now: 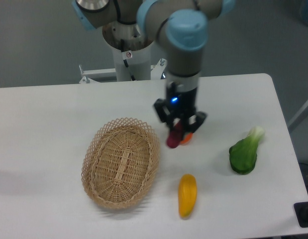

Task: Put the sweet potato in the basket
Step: 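Carry the sweet potato over the wicker basket and lower it, then open the gripper to release the sweet potato into the basket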

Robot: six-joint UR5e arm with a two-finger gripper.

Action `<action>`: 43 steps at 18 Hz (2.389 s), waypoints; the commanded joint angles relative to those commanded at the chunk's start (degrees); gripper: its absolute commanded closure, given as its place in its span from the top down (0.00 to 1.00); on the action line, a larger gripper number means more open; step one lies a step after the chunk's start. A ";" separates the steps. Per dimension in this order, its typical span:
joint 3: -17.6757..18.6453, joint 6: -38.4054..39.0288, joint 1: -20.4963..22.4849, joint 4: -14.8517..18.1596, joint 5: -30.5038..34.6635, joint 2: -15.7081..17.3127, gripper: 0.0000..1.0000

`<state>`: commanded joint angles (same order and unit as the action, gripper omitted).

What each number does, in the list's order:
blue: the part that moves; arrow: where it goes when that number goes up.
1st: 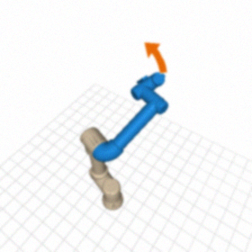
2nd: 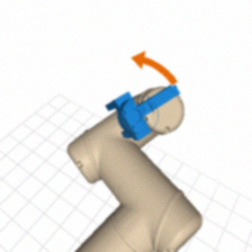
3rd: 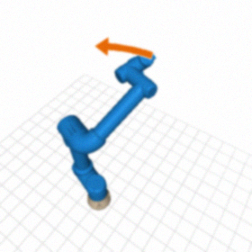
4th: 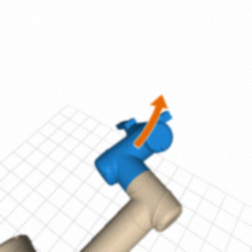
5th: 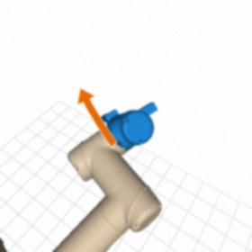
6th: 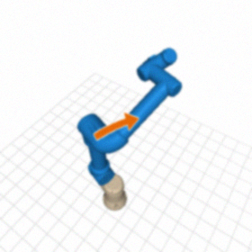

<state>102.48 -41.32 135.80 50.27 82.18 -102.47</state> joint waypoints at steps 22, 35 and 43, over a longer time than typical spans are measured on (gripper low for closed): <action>1.14 3.53 -11.69 -4.04 8.96 -12.58 0.35; 1.23 3.44 -12.40 -4.48 16.34 -9.86 1.00; -4.04 3.62 -8.54 -4.75 16.79 -6.60 1.00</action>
<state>98.44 -37.71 127.25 45.53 98.96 -109.07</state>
